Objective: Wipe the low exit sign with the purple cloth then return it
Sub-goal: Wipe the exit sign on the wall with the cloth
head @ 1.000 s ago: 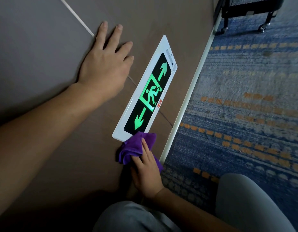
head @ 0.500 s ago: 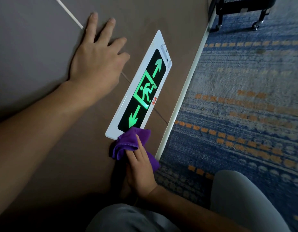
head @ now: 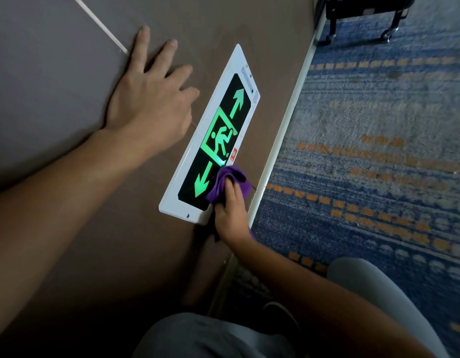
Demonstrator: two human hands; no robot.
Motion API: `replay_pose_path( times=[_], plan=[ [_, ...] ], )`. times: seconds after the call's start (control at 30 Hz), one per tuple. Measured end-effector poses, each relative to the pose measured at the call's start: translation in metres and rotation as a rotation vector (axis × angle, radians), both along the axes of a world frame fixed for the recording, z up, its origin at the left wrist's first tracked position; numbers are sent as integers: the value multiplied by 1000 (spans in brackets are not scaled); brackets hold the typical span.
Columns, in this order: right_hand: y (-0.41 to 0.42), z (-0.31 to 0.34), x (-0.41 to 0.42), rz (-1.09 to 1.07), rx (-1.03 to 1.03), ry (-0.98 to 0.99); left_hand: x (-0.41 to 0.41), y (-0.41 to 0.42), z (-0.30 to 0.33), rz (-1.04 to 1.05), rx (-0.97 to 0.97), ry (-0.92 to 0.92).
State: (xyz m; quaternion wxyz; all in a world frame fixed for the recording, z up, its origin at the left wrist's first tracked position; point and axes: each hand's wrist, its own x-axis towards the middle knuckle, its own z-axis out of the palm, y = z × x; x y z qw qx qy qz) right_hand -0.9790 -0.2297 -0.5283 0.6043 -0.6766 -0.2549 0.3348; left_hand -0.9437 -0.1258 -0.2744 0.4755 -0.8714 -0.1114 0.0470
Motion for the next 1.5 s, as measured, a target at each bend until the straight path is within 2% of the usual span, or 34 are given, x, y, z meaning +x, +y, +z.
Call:
replay_pose_path(
  times=[0.13, 0.23, 0.4, 0.5, 0.7, 0.83, 1.0, 1.17, 1.5],
  plan=[
    [-3, 3, 15, 19, 51, 57, 0, -1, 1, 13, -1, -1],
    [-22, 3, -15, 49, 54, 74, 1, -3, 1, 23, -6, 0],
    [-64, -6, -81, 224, 73, 51, 1, -5, -1, 29, -12, -2],
    [-62, -2, -89, 167, 74, 79, 1, -6, 0, 34, -21, -9],
    [-5, 17, -12, -63, 51, 168, -1, -5, -1, 35, -2, 7],
    [17, 14, 36, -45, -4, 120, 2, -4, -4, 41, 10, -8],
    [-2, 6, -18, -63, 20, 92, 11, -4, -7, 57, 12, -107],
    [-14, 4, -39, -64, 110, 32, 18, -3, -8, 111, 19, -22],
    [56, 13, 93, -127, -11, 71, 22, 0, -10, 125, 30, 23]
  ],
)
